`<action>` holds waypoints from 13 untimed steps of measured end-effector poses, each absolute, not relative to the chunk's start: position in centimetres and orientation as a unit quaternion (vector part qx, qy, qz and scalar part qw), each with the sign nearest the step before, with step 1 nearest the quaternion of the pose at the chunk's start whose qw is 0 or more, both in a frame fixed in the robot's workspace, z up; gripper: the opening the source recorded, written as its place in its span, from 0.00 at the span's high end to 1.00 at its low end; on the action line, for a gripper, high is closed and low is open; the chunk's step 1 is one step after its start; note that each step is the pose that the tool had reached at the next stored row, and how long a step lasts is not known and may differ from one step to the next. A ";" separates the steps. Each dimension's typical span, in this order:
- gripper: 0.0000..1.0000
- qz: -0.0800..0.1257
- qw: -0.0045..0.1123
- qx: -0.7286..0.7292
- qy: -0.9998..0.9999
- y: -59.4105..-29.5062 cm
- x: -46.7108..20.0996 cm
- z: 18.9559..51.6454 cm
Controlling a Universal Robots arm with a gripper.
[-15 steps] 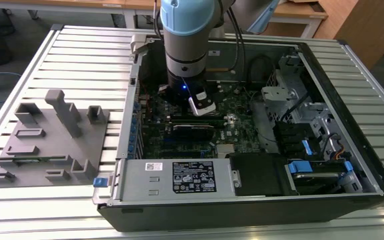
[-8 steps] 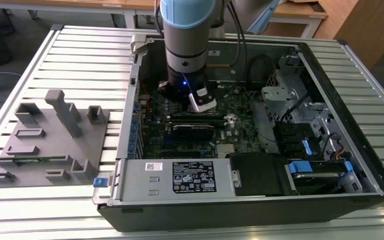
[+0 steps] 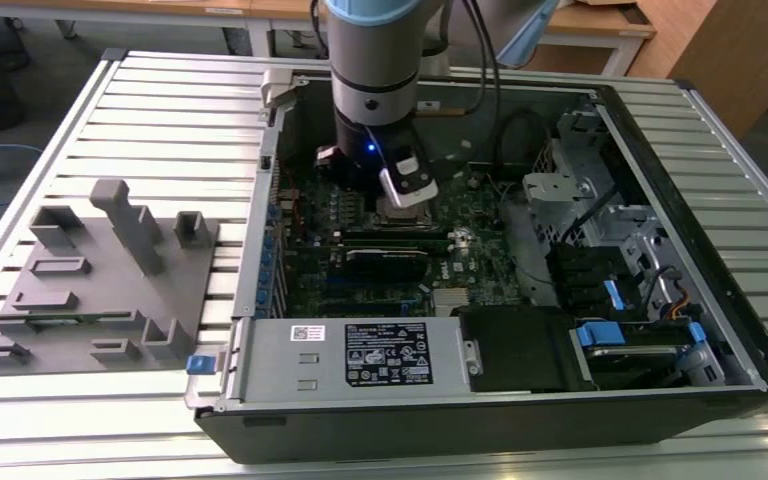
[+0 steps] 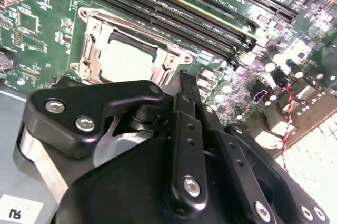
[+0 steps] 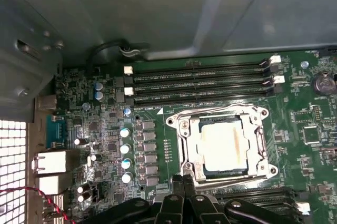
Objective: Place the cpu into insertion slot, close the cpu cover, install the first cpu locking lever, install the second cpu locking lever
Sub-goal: 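Install the second cpu locking lever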
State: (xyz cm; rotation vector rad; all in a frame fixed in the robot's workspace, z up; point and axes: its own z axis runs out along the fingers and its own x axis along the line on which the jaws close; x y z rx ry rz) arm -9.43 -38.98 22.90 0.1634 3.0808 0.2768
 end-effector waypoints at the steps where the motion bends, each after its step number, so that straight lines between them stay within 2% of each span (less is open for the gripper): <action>1: 0.89 0.089 0.022 0.053 0.994 -39.0 -9.3 22.9; 13: 0.89 0.088 0.020 0.055 0.994 -38.7 -6.2 22.9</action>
